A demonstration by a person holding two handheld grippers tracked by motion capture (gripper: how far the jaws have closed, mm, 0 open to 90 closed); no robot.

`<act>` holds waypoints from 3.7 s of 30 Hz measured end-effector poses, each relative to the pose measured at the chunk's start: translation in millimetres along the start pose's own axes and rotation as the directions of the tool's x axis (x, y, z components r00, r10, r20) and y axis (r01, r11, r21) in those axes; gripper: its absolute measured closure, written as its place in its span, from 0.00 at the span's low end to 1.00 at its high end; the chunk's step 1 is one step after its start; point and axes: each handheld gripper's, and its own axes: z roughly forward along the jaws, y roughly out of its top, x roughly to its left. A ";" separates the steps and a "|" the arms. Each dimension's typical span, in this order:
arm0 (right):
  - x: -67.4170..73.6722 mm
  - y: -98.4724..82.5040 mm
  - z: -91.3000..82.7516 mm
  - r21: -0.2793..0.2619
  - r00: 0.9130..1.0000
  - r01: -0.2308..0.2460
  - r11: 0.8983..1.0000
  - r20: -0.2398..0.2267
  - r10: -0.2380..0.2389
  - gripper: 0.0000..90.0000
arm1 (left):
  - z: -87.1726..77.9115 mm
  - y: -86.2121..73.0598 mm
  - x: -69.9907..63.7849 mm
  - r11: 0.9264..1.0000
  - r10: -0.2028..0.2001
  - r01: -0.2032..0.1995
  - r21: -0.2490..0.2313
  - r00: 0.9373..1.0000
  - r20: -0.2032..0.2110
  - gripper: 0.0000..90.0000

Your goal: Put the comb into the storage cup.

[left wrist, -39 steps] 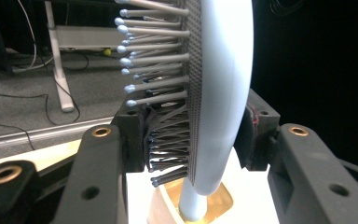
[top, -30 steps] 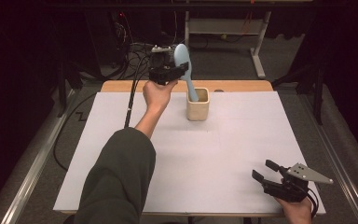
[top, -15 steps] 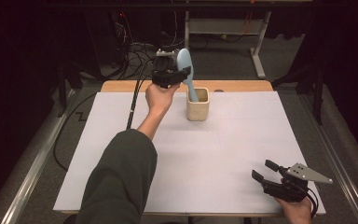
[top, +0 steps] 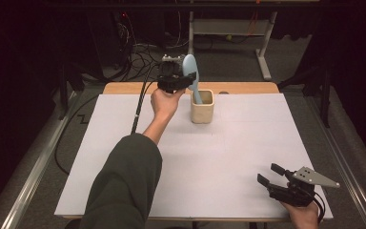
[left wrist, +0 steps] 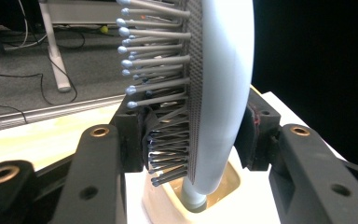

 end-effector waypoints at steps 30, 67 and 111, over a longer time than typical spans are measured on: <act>-0.1 -0.1 -0.1 0.002 1.000 0.001 1.000 -0.007 -0.001 0.32 | 20.7 -14.3 -12.7 0.999 0.021 -0.022 0.043 0.999 0.027 0.58; 0.5 -0.2 0.1 0.002 1.000 0.003 1.000 -0.009 -0.002 0.33 | 30.9 -30.1 -13.5 0.997 0.037 -0.039 0.070 0.999 0.022 0.56; 0.5 -0.1 1.9 0.006 1.000 0.001 1.000 -0.010 -0.001 0.32 | 22.6 -28.2 -4.7 0.982 0.145 -0.137 0.133 0.988 -0.051 0.45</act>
